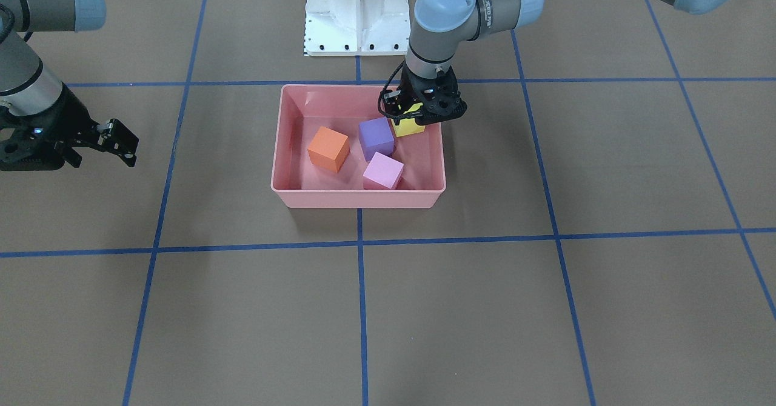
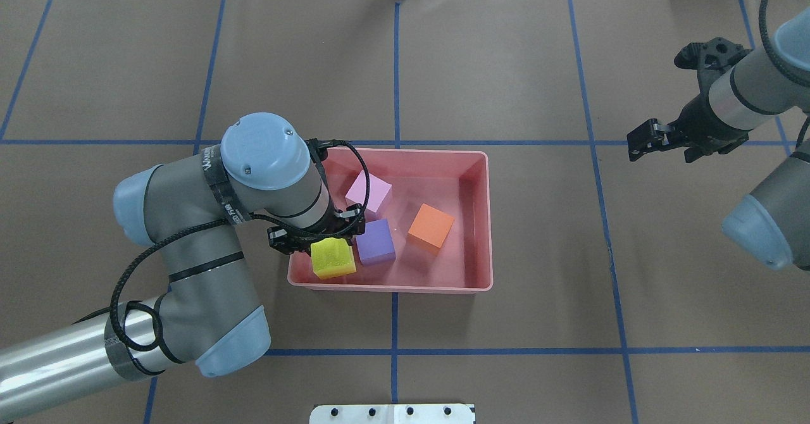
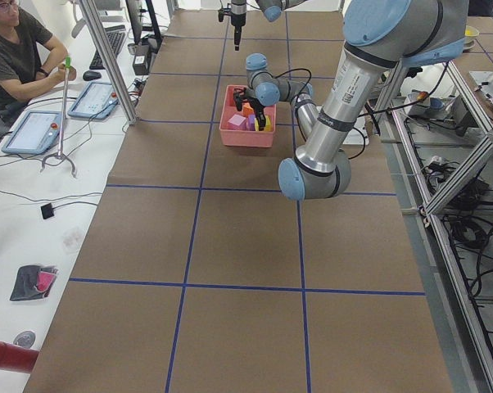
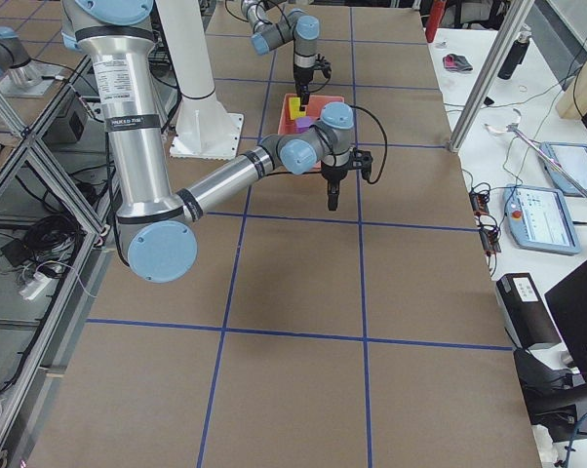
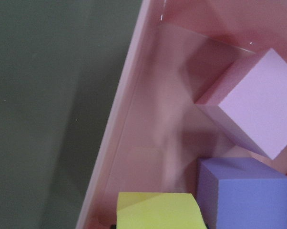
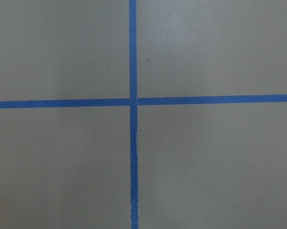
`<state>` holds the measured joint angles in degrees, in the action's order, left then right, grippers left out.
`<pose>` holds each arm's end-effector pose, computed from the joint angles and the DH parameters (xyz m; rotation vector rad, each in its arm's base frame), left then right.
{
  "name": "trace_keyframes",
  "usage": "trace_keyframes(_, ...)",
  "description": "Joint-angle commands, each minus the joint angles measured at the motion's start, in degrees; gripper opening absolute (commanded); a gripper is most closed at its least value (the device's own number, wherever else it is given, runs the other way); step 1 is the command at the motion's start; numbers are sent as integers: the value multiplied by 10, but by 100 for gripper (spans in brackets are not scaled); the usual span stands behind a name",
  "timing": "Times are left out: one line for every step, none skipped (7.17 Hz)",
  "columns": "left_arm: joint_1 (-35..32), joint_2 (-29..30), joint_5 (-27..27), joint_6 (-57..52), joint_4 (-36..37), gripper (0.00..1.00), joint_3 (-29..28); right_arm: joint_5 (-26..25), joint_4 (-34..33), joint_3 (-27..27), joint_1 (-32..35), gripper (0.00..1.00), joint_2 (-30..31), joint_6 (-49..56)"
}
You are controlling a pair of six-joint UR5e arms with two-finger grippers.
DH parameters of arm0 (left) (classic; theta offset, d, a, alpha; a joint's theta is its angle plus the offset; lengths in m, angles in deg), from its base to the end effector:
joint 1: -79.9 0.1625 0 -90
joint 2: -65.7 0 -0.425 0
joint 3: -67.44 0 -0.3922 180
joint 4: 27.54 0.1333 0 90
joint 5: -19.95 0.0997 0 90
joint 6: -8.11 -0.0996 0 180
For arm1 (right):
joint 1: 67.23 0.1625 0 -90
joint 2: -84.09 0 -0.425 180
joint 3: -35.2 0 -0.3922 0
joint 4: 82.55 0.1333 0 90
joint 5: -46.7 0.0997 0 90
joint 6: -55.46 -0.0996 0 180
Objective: Place blocks into pink bin with both arms
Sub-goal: 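Lower the yellow cube into the bin while the right gripper withdraws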
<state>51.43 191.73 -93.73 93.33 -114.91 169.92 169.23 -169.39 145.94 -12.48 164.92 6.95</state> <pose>0.5223 -0.3893 0.2043 -0.1489 0.8688 -0.2210 -0.2448 -0.4846 0.4025 0.0496 -0.7848 0.0556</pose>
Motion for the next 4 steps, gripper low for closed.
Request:
trace_keyframes(-8, 4, -1, -1, 5, 100, 25, 0, 0, 2, 1, 100, -1, 0)
trace_keyframes(-23, 4, -5, -2, 8, 100, 50, 1, 0, 4, 3, 100, -2, 1)
trace_keyframes(-46, 4, -19, -2, 32, 100, 89, 6, -1, 16, 24, 100, 1, 3)
trace_keyframes(-87, -2, -29, -44, 87, 100, 143, 9, -2, 25, 50, 100, 18, 7)
